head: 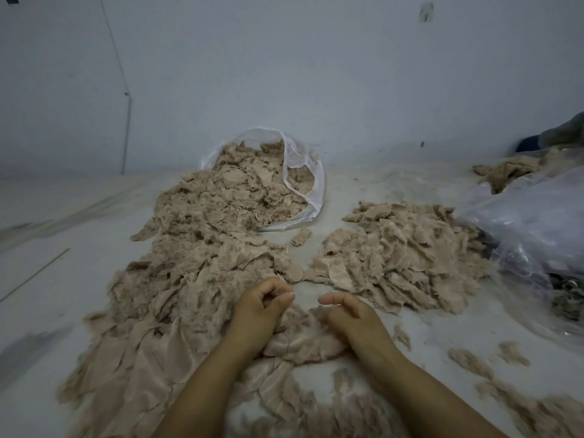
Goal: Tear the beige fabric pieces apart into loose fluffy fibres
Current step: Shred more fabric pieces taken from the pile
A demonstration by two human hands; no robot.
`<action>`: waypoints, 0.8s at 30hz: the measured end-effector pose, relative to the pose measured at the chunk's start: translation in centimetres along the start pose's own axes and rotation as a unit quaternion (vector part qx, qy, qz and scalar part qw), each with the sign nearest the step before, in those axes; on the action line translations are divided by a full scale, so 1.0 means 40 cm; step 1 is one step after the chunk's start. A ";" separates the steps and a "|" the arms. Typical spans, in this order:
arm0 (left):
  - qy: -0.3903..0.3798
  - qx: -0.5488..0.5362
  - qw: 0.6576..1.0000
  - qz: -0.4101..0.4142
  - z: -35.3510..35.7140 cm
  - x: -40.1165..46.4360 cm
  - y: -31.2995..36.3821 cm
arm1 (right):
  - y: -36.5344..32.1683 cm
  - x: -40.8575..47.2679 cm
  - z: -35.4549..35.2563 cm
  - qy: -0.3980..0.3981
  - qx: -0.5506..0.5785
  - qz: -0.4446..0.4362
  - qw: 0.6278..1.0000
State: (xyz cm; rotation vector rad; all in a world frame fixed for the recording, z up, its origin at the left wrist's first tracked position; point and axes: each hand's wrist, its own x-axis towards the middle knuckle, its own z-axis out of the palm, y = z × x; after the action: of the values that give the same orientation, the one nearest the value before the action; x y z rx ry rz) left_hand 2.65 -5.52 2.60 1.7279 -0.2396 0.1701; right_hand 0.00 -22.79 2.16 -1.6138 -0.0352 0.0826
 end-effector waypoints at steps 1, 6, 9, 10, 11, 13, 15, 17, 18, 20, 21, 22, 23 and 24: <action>-0.005 0.009 1.000 0.004 0.004 0.000 -0.003 | 0.002 -0.001 -0.001 -0.024 -0.047 -0.005 0.999; -0.050 0.187 0.978 0.077 -0.010 -0.004 -0.003 | 0.010 0.001 -0.003 -0.069 -0.265 -0.072 0.959; -0.133 0.298 0.943 0.062 -0.015 -0.005 -0.009 | 0.003 -0.007 -0.004 -0.057 -0.280 -0.100 0.953; -0.146 0.315 0.936 0.062 -0.013 -0.006 -0.010 | 0.002 -0.009 -0.002 -0.073 -0.306 -0.103 0.943; -0.153 0.317 0.934 0.063 -0.013 -0.007 -0.013 | 0.003 -0.012 0.000 -0.094 -0.343 -0.105 0.928; -0.169 0.304 0.936 0.061 -0.018 -0.008 -0.018 | 0.002 -0.014 0.006 -0.104 -0.400 -0.119 0.903; -0.197 0.316 0.926 0.063 -0.022 -0.009 -0.022 | 0.000 -0.013 0.004 -0.074 -0.374 -0.142 0.913; -0.190 0.340 0.918 0.079 -0.023 -0.005 -0.025 | -0.001 -0.011 -0.004 -0.056 -0.330 -0.140 0.932; -0.162 0.339 0.923 0.077 -0.022 -0.004 -0.024 | -0.001 -0.012 -0.008 -0.055 -0.311 -0.129 0.940; -0.083 0.302 0.948 0.054 -0.024 0.003 -0.020 | -0.002 -0.013 -0.015 -0.056 -0.275 -0.112 0.953; -0.047 0.274 0.959 0.047 -0.028 0.005 -0.018 | -0.002 -0.012 -0.017 -0.052 -0.258 -0.107 0.959; -0.027 0.241 0.969 0.045 -0.030 0.003 -0.012 | -0.004 -0.012 -0.016 -0.045 -0.239 -0.105 0.964; -0.026 0.203 0.977 0.050 -0.032 0.000 -0.007 | -0.004 -0.012 -0.013 -0.036 -0.214 -0.108 0.970; -0.042 0.174 0.982 0.055 -0.030 -0.005 -0.001 | -0.003 -0.012 -0.010 -0.022 -0.190 -0.113 0.975</action>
State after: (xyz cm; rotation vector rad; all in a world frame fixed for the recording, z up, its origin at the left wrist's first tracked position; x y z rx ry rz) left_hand 2.49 -4.31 2.73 2.0736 -0.3854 0.2319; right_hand -0.45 -23.24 2.30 -1.9780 -0.2823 -0.0693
